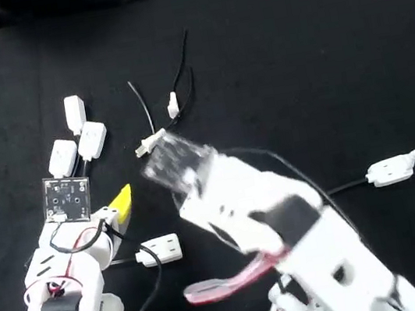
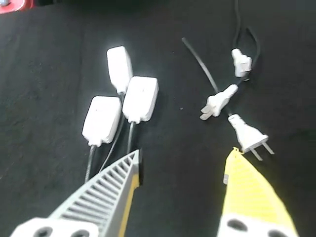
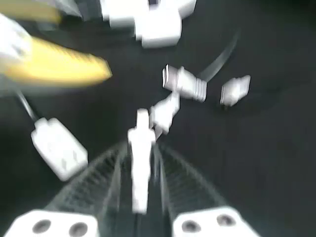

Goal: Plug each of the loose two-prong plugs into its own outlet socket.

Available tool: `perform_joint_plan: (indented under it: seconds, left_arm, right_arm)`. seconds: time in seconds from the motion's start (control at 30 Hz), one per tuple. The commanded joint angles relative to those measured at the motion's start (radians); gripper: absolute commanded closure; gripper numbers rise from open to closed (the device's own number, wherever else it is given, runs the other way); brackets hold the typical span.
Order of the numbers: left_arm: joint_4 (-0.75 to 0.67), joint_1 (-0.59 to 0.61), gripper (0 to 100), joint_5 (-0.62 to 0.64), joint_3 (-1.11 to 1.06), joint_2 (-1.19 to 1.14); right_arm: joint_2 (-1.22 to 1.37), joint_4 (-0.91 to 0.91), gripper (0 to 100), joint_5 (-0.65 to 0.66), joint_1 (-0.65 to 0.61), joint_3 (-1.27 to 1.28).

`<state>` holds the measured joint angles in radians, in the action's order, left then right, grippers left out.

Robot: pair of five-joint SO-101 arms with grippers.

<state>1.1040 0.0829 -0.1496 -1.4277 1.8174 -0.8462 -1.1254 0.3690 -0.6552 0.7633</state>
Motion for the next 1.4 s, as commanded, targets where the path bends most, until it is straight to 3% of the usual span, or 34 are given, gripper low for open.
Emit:
perform_joint_plan:
  seconds: [0.0,0.13,0.3,0.77,1.37]
  left_arm:
    - [-0.006,0.056,72,-0.012,-0.007,0.005]
    - [-0.008,0.117,72,-0.014,-0.033,0.005]
    - [-0.008,0.150,72,-0.072,-0.081,0.005]
    - [-0.041,0.154,72,-0.095,-0.113,0.006]
    - [-0.040,0.154,72,-0.097,-0.113,0.006]
  right_arm:
    - [0.257,-0.009,98.7,-0.009,0.044,-0.125]
    - [0.453,0.066,98.7,0.003,0.086,-0.119]
    - [0.466,0.393,98.7,0.034,0.140,0.165]
    - [0.458,0.371,98.7,0.049,0.173,0.283]
    - [0.607,0.212,98.7,0.091,0.193,0.200]
